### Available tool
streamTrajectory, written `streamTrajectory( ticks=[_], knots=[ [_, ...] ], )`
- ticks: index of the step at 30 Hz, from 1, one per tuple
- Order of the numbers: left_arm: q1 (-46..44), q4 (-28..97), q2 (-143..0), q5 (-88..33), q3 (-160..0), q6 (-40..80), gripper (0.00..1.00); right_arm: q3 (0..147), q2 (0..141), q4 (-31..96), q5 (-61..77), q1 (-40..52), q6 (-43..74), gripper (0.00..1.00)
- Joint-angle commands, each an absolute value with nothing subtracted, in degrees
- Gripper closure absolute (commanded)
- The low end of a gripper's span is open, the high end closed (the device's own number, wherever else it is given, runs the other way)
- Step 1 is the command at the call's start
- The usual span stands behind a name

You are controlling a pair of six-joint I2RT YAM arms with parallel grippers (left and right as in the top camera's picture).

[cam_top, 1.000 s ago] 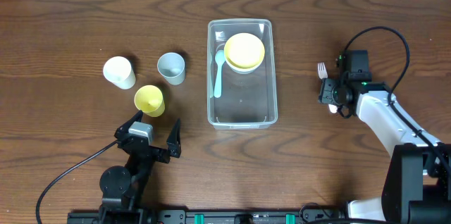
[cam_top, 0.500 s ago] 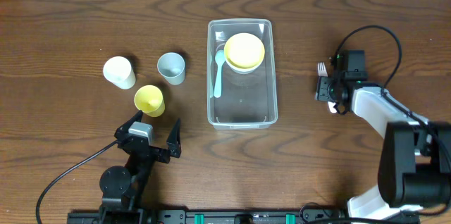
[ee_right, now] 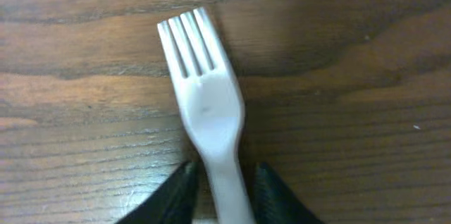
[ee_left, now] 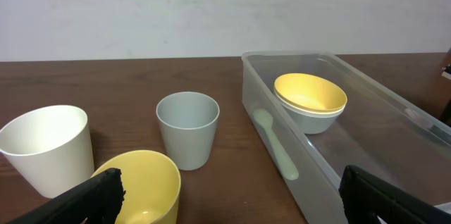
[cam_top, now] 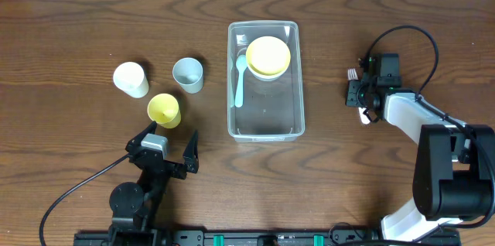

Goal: Pack container
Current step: 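Move the right gripper to the white fork and grasp it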

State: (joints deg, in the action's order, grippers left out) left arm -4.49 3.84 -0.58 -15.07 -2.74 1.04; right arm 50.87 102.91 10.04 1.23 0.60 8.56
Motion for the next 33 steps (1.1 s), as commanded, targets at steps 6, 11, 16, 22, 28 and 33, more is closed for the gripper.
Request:
streamTrajectory(
  ticks=[6,11,16,22,28,33],
  knots=[
    [-4.2,4.7,-0.3,-15.5,-1.1,0.7,0.02,49.9,105.7,10.9,6.7,0.2,12.0,0.84],
    [-4.2,4.7,-0.3,-15.5,-1.1,0.7,0.02,49.9,105.7,10.0,8.5,0.2,12.7,0.89],
    [-4.2,4.7,-0.3,-15.5,-1.1,0.7,0.02,50.0,105.7,9.4,9.7,0.2,12.8,0.96],
    [-4.2,4.7,-0.3,-15.5,-1.1,0.7,0.02,50.7,105.6,9.4,10.8,0.2,12.8,0.99],
    [-4.2,4.7,-0.3,-15.5,-1.1,0.7,0.02,55.1,105.1,11.4,18.7,0.2,12.7,0.94],
    [-4.2,4.7,-0.3,-15.5,-1.1,0.7,0.02,59.3,103.7,14.4,25.8,0.2,11.4,0.94]
  ],
)
